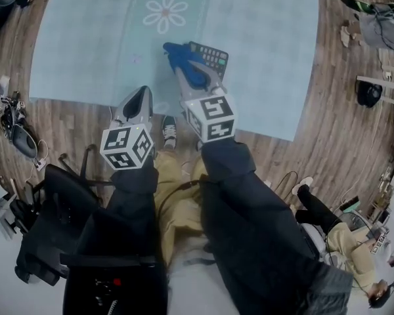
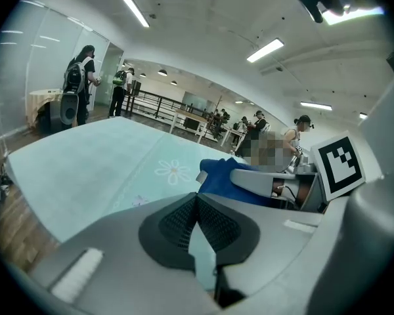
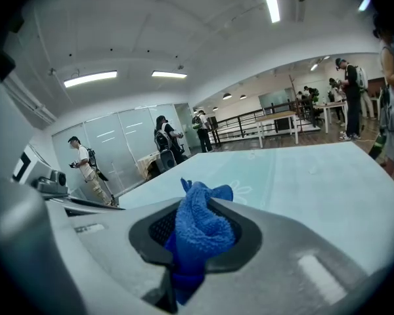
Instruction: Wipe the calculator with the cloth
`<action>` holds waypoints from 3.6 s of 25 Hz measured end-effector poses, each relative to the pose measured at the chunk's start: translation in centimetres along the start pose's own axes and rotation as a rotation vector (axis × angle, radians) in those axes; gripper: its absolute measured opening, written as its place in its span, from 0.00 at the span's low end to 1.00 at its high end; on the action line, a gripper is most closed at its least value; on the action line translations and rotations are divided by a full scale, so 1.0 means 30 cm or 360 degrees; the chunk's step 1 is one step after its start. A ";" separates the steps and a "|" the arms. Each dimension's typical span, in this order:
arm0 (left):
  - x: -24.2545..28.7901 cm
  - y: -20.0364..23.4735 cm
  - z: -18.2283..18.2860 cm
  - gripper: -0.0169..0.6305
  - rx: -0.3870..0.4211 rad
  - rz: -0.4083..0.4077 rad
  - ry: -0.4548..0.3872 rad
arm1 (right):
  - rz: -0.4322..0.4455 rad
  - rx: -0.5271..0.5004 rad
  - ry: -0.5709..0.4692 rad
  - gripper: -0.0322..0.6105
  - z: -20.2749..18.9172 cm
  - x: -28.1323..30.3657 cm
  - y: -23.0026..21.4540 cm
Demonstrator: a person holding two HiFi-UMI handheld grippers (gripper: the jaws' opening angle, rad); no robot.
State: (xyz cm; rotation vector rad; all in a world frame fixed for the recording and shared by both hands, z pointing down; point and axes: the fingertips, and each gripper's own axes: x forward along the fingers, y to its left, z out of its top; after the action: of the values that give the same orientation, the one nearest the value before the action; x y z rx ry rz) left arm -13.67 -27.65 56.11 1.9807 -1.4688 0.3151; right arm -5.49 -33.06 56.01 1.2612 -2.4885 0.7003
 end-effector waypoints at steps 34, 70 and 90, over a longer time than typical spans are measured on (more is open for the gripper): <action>-0.299 -0.841 1.000 0.03 0.0618 -0.0553 -0.0911 | -0.0445 -0.0293 -0.1076 0.14 1.055 -0.817 0.003; -0.344 -0.824 0.938 0.03 0.0702 -0.0513 -0.0911 | -0.0521 -0.0365 -0.1031 0.15 0.974 -0.854 0.014; -0.385 -0.856 0.914 0.03 0.0740 -0.0528 -0.0915 | -0.0505 -0.0350 -0.1014 0.15 0.950 -0.896 0.044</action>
State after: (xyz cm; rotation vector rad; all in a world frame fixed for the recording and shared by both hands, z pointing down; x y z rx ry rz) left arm 1.10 -31.52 19.89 2.8165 -1.4413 -0.0824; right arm 8.75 -29.13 19.69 1.9554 -2.6087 -0.0755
